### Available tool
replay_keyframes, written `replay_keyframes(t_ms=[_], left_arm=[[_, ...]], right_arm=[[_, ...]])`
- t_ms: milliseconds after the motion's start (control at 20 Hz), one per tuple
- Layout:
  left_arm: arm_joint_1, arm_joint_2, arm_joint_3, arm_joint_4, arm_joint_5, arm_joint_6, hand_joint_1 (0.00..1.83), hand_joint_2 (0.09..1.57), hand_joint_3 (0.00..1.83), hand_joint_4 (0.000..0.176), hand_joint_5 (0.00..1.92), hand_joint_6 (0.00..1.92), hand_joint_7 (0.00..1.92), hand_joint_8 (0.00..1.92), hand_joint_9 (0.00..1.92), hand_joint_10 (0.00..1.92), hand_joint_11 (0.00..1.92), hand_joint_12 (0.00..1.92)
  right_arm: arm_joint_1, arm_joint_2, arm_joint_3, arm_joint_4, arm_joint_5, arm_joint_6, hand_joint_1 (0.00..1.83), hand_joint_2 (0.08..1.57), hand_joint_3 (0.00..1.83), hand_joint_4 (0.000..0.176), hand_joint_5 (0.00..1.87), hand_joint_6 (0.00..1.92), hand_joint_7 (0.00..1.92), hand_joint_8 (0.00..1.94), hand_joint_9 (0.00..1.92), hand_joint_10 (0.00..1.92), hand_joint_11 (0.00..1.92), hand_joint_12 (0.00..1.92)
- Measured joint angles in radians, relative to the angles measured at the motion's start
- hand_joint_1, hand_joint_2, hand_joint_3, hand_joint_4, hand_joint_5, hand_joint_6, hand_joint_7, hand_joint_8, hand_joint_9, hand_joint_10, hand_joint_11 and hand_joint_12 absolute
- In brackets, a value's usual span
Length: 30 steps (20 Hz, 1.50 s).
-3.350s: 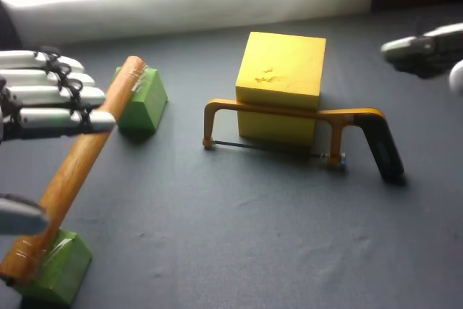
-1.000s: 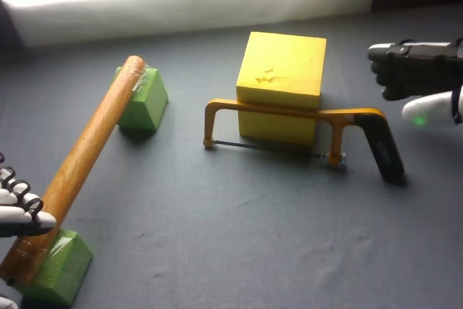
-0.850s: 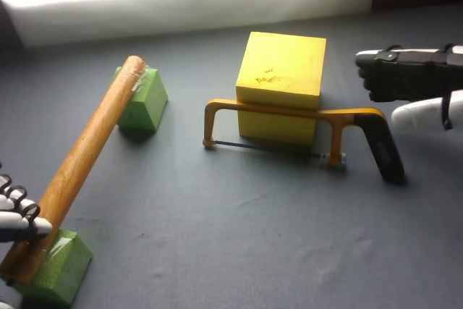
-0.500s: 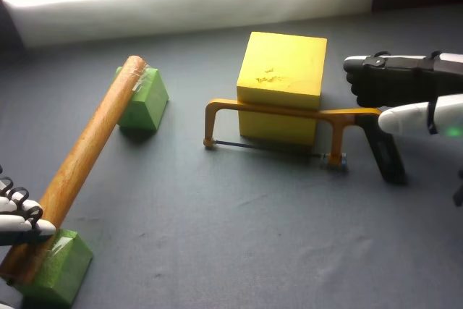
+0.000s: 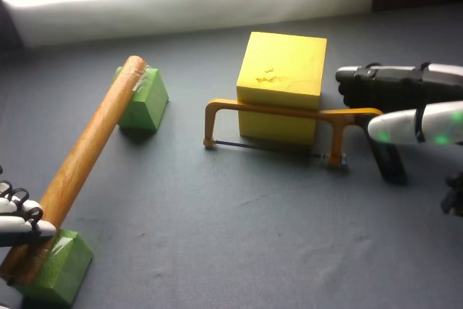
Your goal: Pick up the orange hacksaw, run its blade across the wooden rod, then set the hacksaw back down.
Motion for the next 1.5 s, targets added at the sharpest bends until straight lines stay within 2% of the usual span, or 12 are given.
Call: replay_keyframes(t_ms=[250, 300, 400, 500, 700, 750, 800, 900, 1050, 1250, 1400, 1500], left_arm=[[0.000, 0.001, -0.001, -0.001, 0.000, 0.000, 0.00, 1.23, 0.00, 0.000, 0.22, 0.00, 0.21, 0.00, 0.20, 0.00, 0.00, 0.40], [0.000, 0.001, -0.001, -0.001, 0.000, 0.000, 0.00, 1.22, 0.00, 0.000, 0.20, 0.00, 0.19, 0.00, 0.18, 0.00, 0.00, 0.37], [0.000, 0.001, -0.002, -0.001, 0.000, 0.000, 0.00, 1.23, 0.00, 0.000, 0.21, 0.01, 0.20, 0.01, 0.18, 0.00, 0.00, 0.38], [0.002, 0.001, -0.002, -0.001, -0.001, 0.000, 0.00, 1.23, 0.00, 0.000, 0.18, 0.00, 0.19, 0.00, 0.16, 0.00, 0.00, 0.35], [0.002, 0.001, -0.002, -0.001, 0.001, 0.000, 0.00, 1.22, 0.00, 0.000, 0.20, 0.01, 0.20, 0.00, 0.17, 0.00, 0.00, 0.38], [0.002, 0.001, -0.002, -0.001, 0.000, 0.000, 0.00, 1.23, 0.00, 0.000, 0.20, 0.00, 0.20, 0.00, 0.18, 0.01, 0.00, 0.37], [0.002, 0.001, -0.002, -0.001, 0.000, 0.000, 0.02, 1.23, 0.00, 0.000, 0.22, 0.01, 0.21, 0.01, 0.19, 0.01, 0.00, 0.38], [0.002, 0.001, -0.002, -0.001, 0.000, 0.000, 0.00, 1.23, 0.00, 0.000, 0.21, 0.00, 0.21, 0.00, 0.19, 0.00, 0.00, 0.37], [0.002, 0.001, -0.002, -0.002, 0.000, 0.000, 0.00, 1.23, 0.00, 0.000, 0.24, 0.01, 0.23, 0.01, 0.20, 0.00, 0.00, 0.42], [0.002, 0.001, -0.002, -0.002, 0.000, 0.000, 0.00, 1.23, 0.00, 0.000, 0.23, 0.00, 0.23, 0.00, 0.20, 0.00, 0.00, 0.41], [0.001, 0.001, -0.002, -0.002, -0.001, 0.000, 0.04, 1.23, 0.00, 0.000, 0.23, 0.01, 0.23, 0.00, 0.19, 0.00, 0.00, 0.37], [-0.001, 0.001, -0.002, -0.002, 0.000, 0.000, 0.01, 1.23, 0.00, 0.000, 0.23, 0.00, 0.23, 0.00, 0.20, 0.00, 0.00, 0.40]], right_arm=[[0.004, -0.025, -0.004, 0.018, -0.016, -0.032, 1.27, 1.16, 0.00, 0.000, 0.24, 0.00, 0.22, 0.00, 0.24, 0.00, 0.00, 0.58], [0.004, -0.029, -0.005, 0.042, -0.017, -0.050, 1.27, 1.18, 0.00, 0.000, 0.24, 0.00, 0.21, 0.00, 0.21, 0.00, 0.00, 0.61], [0.007, -0.029, -0.008, 0.080, -0.022, -0.079, 1.26, 1.20, 0.01, 0.000, 0.27, 0.00, 0.23, 0.00, 0.21, 0.00, 0.00, 0.82], [0.008, -0.032, -0.008, 0.100, -0.023, -0.086, 1.26, 1.19, 0.00, 0.000, 0.24, 0.01, 0.20, 0.01, 0.18, 0.01, 0.00, 0.65], [0.016, -0.053, -0.009, 0.099, -0.039, -0.097, 1.27, 1.19, 0.00, 0.000, 0.24, 0.00, 0.21, 0.01, 0.18, 0.00, 0.00, 0.60], [0.022, -0.053, -0.009, 0.102, -0.047, -0.099, 1.28, 1.18, 0.00, 0.000, 0.26, 0.01, 0.24, 0.01, 0.21, 0.01, 0.00, 0.69], [0.022, -0.054, -0.009, 0.103, -0.047, -0.100, 1.27, 1.17, 0.00, 0.000, 0.25, 0.00, 0.21, 0.00, 0.21, 0.01, 0.00, 0.66], [0.022, -0.063, -0.009, 0.138, -0.049, -0.129, 1.25, 1.18, 0.00, 0.000, 0.25, 0.00, 0.21, 0.00, 0.21, 0.00, 0.00, 0.78], [0.022, -0.072, -0.009, 0.174, -0.048, -0.163, 1.25, 1.18, 0.00, 0.000, 0.25, 0.00, 0.22, 0.00, 0.21, 0.00, 0.00, 0.74], [0.026, -0.077, -0.009, 0.191, -0.052, -0.168, 1.25, 1.18, 0.00, 0.000, 0.28, 0.01, 0.25, 0.01, 0.25, 0.01, 0.00, 0.85], [0.026, -0.082, -0.008, 0.214, -0.056, -0.174, 1.23, 1.20, 0.00, 0.000, 0.48, 0.03, 0.46, 0.02, 0.43, 0.03, 0.01, 1.21], [0.033, -0.082, -0.004, 0.223, -0.070, -0.181, 1.25, 1.19, 0.00, 0.000, 0.68, 0.03, 0.69, 0.02, 0.67, 0.06, 0.21, 1.29]])
